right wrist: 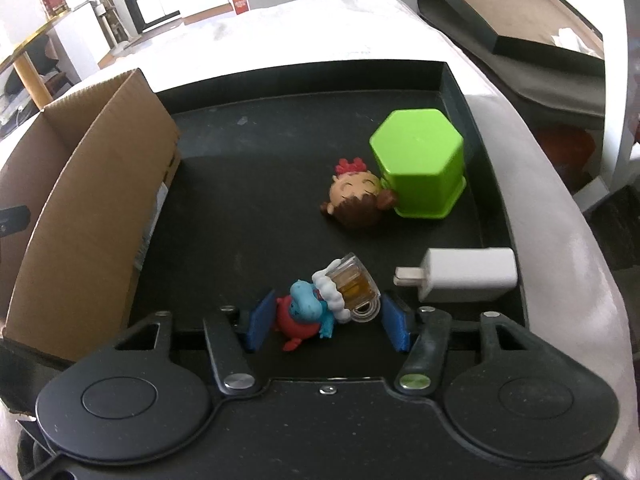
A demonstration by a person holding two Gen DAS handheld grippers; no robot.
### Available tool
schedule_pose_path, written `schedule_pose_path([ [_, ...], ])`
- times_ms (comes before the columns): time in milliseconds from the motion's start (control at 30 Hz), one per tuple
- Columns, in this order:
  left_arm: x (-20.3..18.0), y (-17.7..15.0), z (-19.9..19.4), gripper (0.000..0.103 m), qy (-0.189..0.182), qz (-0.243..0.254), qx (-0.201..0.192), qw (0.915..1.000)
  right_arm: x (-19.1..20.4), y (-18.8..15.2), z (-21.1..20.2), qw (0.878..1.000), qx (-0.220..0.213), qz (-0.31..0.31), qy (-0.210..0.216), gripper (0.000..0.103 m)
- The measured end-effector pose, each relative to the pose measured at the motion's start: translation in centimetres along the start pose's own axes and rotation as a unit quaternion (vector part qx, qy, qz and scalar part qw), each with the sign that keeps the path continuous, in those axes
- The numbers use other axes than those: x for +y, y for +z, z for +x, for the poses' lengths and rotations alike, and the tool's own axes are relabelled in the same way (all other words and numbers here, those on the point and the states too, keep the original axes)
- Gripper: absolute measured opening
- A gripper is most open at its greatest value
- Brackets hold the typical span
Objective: Organize rigid objects
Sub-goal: 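Move the right gripper back over the tray toward the blue-and-red figure, then close the right gripper on the blue-and-red figure with the mug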
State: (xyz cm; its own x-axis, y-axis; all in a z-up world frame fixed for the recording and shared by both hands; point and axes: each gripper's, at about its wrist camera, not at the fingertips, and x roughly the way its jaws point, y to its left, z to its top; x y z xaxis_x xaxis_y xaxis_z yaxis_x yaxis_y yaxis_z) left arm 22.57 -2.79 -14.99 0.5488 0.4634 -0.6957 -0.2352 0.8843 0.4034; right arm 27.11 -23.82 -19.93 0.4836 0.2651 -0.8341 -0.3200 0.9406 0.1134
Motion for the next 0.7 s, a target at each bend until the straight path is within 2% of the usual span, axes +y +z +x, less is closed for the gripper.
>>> schedule_pose_path([
  [200, 0.2, 0.0, 0.0, 0.090, -0.002, -0.003, -0.001, 1.0000, -0.5, -0.5, -0.3, 1.000, 0.011, 0.004, -0.014, 0.064],
  [433, 0.3, -0.1, -0.4, 0.090, -0.001, -0.006, -0.006, 1.0000, -0.5, -0.9, -0.8, 1.000, 0.011, 0.000, -0.026, 0.061],
  [700, 0.6, 0.0, -0.5, 0.090, -0.001, -0.013, -0.008, 0.9999, 0.4, -0.4, -0.5, 1.000, 0.000, 0.014, -0.021, 0.062],
])
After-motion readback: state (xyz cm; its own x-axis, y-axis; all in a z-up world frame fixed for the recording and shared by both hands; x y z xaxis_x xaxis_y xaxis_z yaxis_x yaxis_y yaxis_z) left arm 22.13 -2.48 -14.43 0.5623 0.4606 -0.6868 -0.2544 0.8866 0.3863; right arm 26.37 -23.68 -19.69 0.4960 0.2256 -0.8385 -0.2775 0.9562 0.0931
